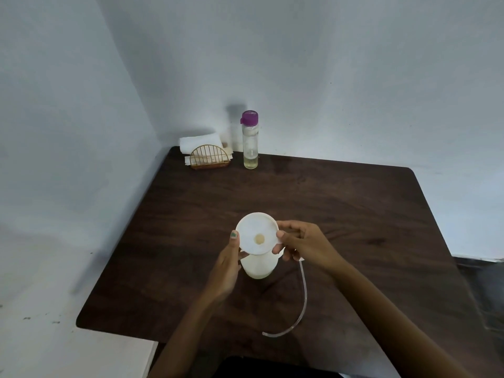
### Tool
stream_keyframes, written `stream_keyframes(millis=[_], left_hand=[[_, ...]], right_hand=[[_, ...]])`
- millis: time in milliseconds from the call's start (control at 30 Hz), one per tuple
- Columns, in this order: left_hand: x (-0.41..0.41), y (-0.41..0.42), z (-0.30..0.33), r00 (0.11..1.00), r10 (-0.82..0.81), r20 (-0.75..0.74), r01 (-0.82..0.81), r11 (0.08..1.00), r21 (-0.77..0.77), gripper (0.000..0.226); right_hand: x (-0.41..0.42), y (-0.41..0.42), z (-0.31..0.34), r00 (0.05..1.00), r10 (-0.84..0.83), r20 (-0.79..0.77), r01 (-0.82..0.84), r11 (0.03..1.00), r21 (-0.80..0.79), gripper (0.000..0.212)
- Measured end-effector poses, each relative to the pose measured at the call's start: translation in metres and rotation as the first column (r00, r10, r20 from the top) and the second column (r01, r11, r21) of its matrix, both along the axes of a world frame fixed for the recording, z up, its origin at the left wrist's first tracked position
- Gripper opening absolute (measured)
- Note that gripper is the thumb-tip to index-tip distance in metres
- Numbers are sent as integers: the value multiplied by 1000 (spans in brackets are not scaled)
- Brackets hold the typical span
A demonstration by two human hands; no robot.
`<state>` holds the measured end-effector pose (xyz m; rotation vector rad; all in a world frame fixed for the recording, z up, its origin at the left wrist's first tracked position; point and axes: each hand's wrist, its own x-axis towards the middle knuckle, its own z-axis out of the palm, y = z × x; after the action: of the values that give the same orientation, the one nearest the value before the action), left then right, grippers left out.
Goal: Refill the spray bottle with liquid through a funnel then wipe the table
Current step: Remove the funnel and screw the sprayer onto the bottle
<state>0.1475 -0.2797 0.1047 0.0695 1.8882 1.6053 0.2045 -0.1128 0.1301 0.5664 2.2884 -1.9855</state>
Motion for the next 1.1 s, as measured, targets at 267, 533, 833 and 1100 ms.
stream_keyframes(millis=[267,533,833,1100], left_hand=[[-1,0,1,1000,-12,9,12,1000,-12,54],[-4,0,1,999,-32,19,33,999,-28,59],[-8,-2,5,989,118,-90,-117,993,17,14],[-18,-1,12,978,141,-156,-135,990,51,17]], right_hand=[[5,1,-2,1000,-27,15,28,995,-93,23],[3,3,-2,998,-50,23,52,996,-72,23],[0,4,4,996,-83,39,89,974,-206,20],[-3,8,11,994,-93,53,104,957,-270,21]])
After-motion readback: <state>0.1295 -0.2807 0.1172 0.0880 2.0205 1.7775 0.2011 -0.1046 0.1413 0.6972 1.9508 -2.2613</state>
